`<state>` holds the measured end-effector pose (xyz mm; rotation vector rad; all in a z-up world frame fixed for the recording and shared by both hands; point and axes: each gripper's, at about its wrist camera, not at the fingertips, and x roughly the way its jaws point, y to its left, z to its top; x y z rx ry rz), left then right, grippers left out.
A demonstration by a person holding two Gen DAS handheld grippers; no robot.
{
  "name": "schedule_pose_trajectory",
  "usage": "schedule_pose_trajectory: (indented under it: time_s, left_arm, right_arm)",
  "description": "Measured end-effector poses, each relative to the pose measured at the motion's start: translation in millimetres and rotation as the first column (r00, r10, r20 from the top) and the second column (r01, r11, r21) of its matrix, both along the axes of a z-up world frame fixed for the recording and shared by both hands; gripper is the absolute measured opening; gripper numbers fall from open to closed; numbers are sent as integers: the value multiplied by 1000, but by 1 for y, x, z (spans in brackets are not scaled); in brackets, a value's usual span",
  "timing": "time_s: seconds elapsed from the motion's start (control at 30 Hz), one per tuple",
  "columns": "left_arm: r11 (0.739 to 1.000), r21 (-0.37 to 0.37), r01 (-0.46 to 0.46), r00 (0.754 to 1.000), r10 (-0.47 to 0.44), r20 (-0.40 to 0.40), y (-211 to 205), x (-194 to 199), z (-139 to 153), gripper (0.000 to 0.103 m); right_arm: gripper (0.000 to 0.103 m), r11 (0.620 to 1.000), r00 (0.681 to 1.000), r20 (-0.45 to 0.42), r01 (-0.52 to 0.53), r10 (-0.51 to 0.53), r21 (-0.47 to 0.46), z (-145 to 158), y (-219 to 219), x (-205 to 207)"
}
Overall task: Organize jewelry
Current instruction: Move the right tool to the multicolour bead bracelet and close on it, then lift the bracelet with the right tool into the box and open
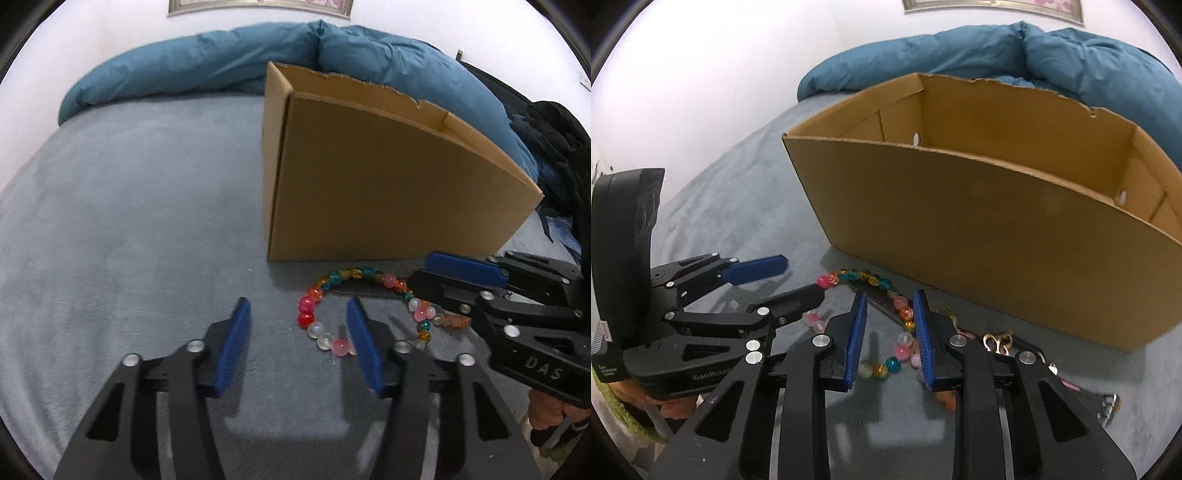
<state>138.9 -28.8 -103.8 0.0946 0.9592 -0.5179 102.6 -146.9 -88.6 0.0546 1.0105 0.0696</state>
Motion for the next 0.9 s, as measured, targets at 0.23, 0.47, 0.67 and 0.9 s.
schedule_pose_trajectory:
  time_s: [0.23, 0.47, 0.67, 0.9]
  left_arm:
    - [998, 50, 37, 999, -36, -19, -8, 4, -11, 37]
    - [996, 84, 38, 999, -38, -3, -10, 3, -12, 22]
    - [997, 74, 27, 1000, -28, 13, -15, 3, -3, 9]
    - [999, 27, 18, 999, -19, 51, -10, -14, 27, 9]
  right_arm:
    - [20, 999, 998, -63, -29, 27, -30, -19, 2, 17]
    - [11, 999, 995, -101, -15, 11, -34, -31, -3, 32]
    - [8, 999, 996, -86, -25, 22, -35, -23, -4, 32]
    - [8, 1000, 999, -41, -1, 2, 10, 1, -10, 12]
